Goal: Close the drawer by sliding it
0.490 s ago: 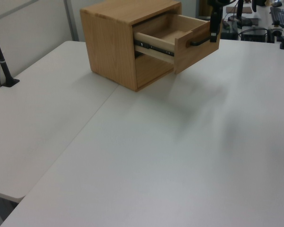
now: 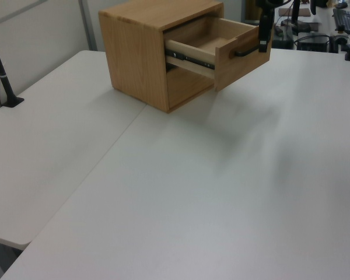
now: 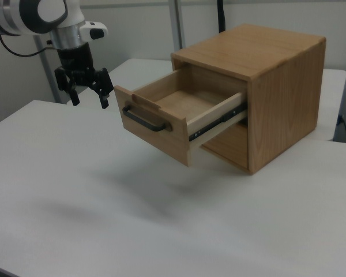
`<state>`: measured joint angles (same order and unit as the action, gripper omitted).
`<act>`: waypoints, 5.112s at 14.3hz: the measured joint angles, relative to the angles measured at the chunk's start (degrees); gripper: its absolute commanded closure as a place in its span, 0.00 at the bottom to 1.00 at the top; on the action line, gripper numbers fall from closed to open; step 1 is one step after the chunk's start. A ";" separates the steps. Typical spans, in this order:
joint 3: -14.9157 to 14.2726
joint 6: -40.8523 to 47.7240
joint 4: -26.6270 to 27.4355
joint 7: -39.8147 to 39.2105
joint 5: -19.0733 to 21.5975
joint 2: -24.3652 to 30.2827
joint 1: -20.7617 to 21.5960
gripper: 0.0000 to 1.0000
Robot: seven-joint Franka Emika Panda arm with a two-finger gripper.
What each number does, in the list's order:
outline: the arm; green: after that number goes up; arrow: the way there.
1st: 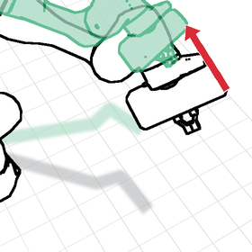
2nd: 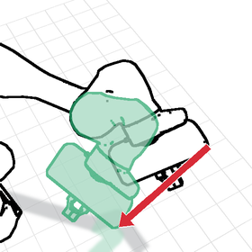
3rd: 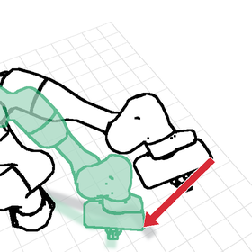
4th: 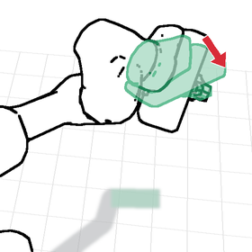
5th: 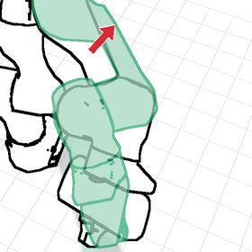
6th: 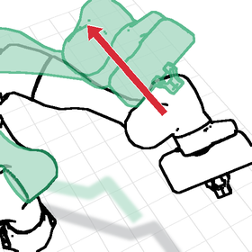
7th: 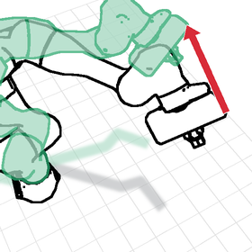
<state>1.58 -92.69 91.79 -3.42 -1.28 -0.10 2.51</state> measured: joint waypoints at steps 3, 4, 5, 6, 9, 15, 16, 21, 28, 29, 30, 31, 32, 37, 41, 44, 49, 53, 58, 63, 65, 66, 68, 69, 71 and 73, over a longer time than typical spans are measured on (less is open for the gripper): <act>0.00 0.00 0.00 0.00 0.00 0.00 0.00 0.00; 0.00 0.00 0.00 0.00 0.00 0.00 0.00 0.00; 0.00 0.00 0.00 0.00 0.00 0.00 0.00 0.00; 0.00 0.00 0.00 0.00 0.00 0.00 0.00 0.00; 0.00 0.00 0.01 0.00 0.00 0.00 0.00 0.00; -0.01 1.18 -0.02 0.01 0.00 0.01 -0.25 0.00; -0.04 1.50 -0.02 0.01 0.00 0.02 -0.38 0.00; -0.46 2.01 -0.02 -1.86 -0.03 0.02 -3.20 0.00; -1.17 0.21 0.74 11.28 -0.03 -0.56 -5.25 0.55; -1.17 -0.70 1.09 13.23 -0.03 -0.79 -5.24 0.69; -1.17 -1.88 1.90 14.77 -0.06 -1.17 -5.24 0.86; -1.17 -2.66 2.33 15.39 -0.14 -1.51 -5.25 0.95; -1.18 -3.53 2.57 16.02 -0.21 -1.95 -5.29 1.00; -1.21 -10.37 3.21 24.08 -0.68 -4.44 -5.44 1.00; -1.29 -12.69 3.21 25.78 -0.89 -5.09 -6.18 1.00; -1.34 -15.64 3.12 25.81 -1.58 -5.40 -7.39 1.00; -1.36 -18.65 -2.26 25.56 -5.18 -11.28 -8.49 1.00; -1.49 -20.20 -9.93 25.56 -6.31 -17.99 -8.90 1.00; -1.50 -28.23 -13.07 25.55 -6.35 -21.97 -9.77 1.00; -3.21 -38.49 -14.60 25.55 -6.38 -25.43 -9.82 1.00; -3.77 -41.87 -14.67 25.55 -6.38 -26.27 -9.84 1.00; -3.90 -42.81 -14.68 25.55 -6.38 -26.49 -9.91 1.00; -4.07 -43.35 -14.74 25.55 -6.38 -26.63 -10.09 1.00; -4.07 -43.35 -14.78 25.55 -6.38 -26.62 -10.16 0.99; -4.07 -43.35 -14.86 25.55 -6.38 -26.63 -10.22 0.99; -4.07 -43.08 -14.91 25.44 -6.38 -26.41 -10.28 0.99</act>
<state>-2.49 -135.77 76.88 22.02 -7.66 -26.51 -7.77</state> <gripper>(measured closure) 0.991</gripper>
